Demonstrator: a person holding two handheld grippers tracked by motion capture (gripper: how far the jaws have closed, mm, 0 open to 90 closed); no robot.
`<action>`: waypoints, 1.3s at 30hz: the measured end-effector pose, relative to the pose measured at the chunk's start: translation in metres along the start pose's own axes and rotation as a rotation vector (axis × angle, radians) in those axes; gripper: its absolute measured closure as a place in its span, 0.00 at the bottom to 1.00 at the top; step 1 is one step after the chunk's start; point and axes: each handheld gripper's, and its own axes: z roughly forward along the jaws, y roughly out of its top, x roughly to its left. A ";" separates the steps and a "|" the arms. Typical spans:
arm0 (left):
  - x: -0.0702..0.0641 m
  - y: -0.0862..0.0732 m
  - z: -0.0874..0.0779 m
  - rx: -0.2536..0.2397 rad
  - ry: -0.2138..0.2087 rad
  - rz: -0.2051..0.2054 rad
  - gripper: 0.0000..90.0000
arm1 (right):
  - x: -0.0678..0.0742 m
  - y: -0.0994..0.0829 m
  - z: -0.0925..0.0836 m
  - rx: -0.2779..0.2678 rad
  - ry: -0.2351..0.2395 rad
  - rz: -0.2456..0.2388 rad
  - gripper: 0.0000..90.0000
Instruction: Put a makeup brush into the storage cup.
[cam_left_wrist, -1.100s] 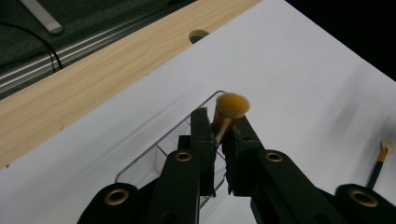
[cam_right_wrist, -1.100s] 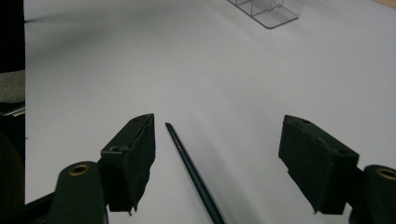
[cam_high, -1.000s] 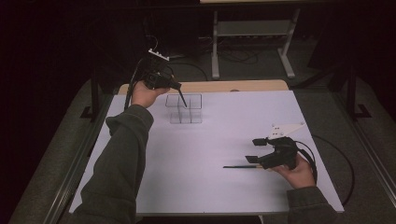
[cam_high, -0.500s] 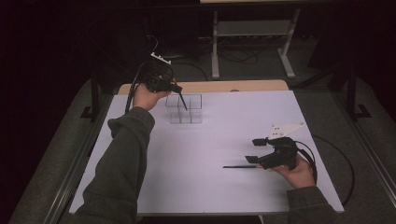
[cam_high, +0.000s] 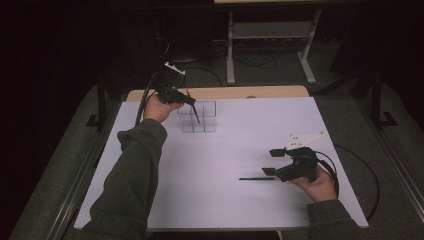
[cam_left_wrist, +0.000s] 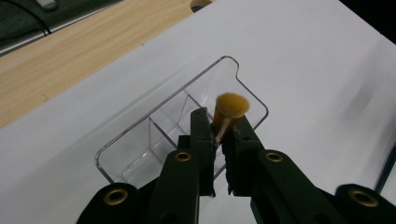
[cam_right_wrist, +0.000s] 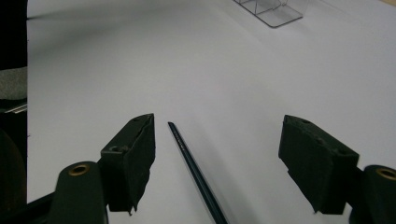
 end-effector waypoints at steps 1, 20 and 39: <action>0.000 0.000 0.000 0.008 0.000 0.010 0.92 | 0.000 0.000 0.000 -0.001 -0.001 0.000 0.29; -0.002 0.001 0.002 0.003 0.018 0.006 0.86 | 0.001 0.001 -0.001 -0.007 0.002 -0.001 0.29; -0.004 -0.001 -0.021 -0.007 0.042 0.035 0.80 | 0.003 0.002 0.002 -0.001 0.005 -0.009 0.29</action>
